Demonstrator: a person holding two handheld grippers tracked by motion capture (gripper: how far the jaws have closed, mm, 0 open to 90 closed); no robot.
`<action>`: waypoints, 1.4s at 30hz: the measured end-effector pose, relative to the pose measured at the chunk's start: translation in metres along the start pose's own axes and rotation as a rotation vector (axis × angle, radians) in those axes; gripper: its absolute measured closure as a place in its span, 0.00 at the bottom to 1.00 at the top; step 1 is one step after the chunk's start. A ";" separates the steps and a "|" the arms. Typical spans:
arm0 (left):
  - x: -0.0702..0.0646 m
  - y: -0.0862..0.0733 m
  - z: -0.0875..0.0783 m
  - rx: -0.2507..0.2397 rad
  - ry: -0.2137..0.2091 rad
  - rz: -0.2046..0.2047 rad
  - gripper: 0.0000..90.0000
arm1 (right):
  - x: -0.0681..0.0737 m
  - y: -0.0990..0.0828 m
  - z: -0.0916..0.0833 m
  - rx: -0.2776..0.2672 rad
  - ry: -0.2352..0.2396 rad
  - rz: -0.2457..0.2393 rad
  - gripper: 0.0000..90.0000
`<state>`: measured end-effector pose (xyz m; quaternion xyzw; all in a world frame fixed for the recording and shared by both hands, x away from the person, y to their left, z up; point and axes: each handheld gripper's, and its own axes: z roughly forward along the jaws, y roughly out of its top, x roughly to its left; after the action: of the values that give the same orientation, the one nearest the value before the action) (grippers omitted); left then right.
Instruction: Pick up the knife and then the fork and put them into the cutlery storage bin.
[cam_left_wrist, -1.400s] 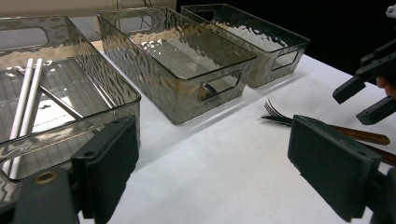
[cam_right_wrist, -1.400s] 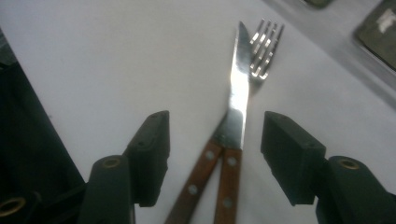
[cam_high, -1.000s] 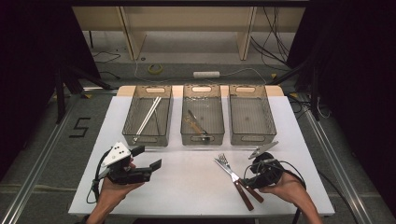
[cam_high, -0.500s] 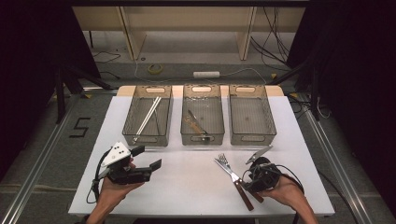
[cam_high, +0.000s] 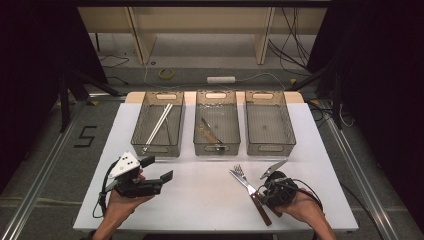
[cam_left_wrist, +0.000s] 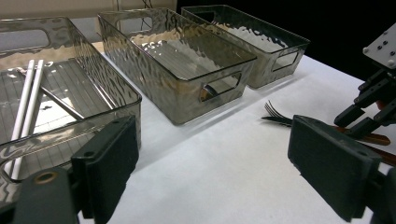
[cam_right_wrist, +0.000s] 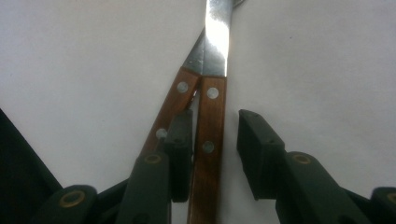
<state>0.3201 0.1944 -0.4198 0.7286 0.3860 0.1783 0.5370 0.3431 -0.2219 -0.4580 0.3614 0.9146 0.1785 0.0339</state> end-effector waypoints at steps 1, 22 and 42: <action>0.000 0.000 0.000 -0.001 0.000 0.000 0.18 | 0.001 0.000 0.001 0.005 -0.004 -0.003 0.75; 0.000 0.000 0.000 0.004 -0.001 0.002 0.18 | 0.005 0.001 0.002 0.020 -0.043 -0.046 0.85; 0.000 0.000 0.001 0.002 0.000 0.003 0.18 | -0.003 0.000 -0.016 -0.085 -0.024 -0.050 0.86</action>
<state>0.3205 0.1940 -0.4200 0.7298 0.3850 0.1786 0.5360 0.3419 -0.2286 -0.4430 0.3386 0.9145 0.2120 0.0647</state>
